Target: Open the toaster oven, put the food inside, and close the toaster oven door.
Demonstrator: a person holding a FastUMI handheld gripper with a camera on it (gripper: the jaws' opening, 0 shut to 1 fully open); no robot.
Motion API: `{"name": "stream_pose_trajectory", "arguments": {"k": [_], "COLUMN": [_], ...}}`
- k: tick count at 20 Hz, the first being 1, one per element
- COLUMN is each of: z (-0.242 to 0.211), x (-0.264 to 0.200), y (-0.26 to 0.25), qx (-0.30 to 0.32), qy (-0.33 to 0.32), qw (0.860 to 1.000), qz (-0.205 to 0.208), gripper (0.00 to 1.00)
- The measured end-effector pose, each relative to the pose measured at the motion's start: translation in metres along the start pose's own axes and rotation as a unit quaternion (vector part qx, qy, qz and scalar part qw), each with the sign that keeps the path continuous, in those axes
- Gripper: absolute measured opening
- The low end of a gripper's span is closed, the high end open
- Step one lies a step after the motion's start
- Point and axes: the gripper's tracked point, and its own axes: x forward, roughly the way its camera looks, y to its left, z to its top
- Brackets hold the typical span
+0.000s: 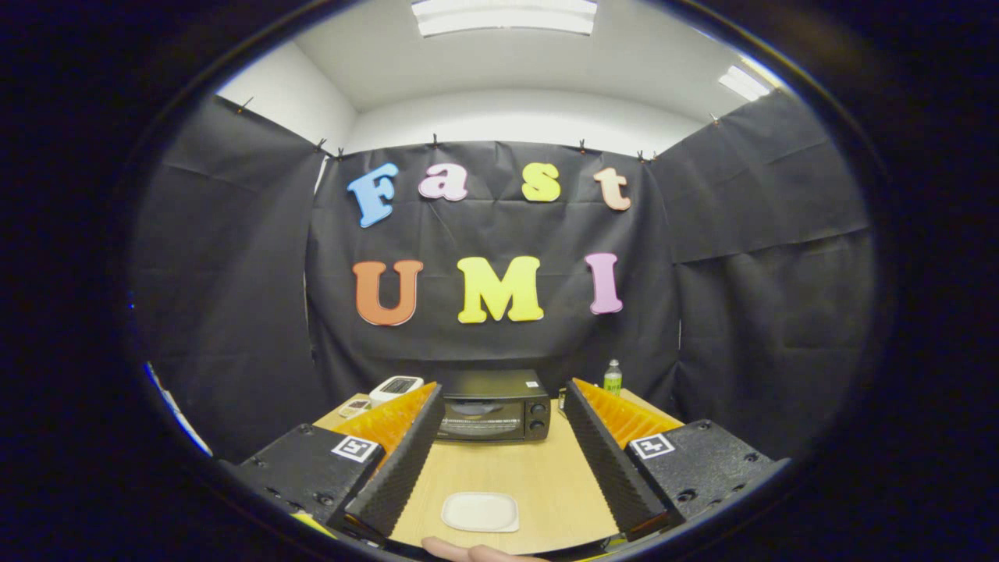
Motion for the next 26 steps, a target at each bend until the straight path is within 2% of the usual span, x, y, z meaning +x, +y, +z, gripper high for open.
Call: {"name": "stream_pose_trajectory", "arguments": {"k": [6,11,17,26], "z": [-0.009,-0.003,-0.007,-0.007], "x": [-0.001,-0.007,-0.011,-0.013], "y": [0.004,0.0,0.01,0.001], "qx": [0.005,0.0,-0.006,-0.004], "qy": [0.01,-0.006,-0.002,-0.008], "qw": [1.0,1.0,1.0,1.0], "qz": [0.01,0.002,0.024,0.016], "gripper": [1.0,1.0,1.0,1.0]}}
